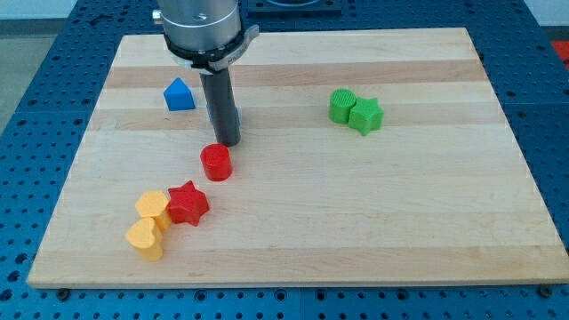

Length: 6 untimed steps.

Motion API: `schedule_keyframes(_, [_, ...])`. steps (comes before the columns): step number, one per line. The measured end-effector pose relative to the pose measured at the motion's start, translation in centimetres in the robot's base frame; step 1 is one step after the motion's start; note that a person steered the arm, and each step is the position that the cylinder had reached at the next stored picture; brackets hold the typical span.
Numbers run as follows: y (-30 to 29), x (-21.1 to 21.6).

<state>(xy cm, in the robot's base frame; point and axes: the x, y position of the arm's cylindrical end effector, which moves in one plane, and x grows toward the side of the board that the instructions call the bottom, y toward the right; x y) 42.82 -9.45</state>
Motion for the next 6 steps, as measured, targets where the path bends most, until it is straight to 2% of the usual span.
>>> schedule_keyframes(3, [-1.6, 8.8])
schedule_keyframes(4, [-1.6, 9.0])
schedule_keyframes(5, [-1.8, 6.4])
schedule_keyframes(6, [-2.0, 6.1])
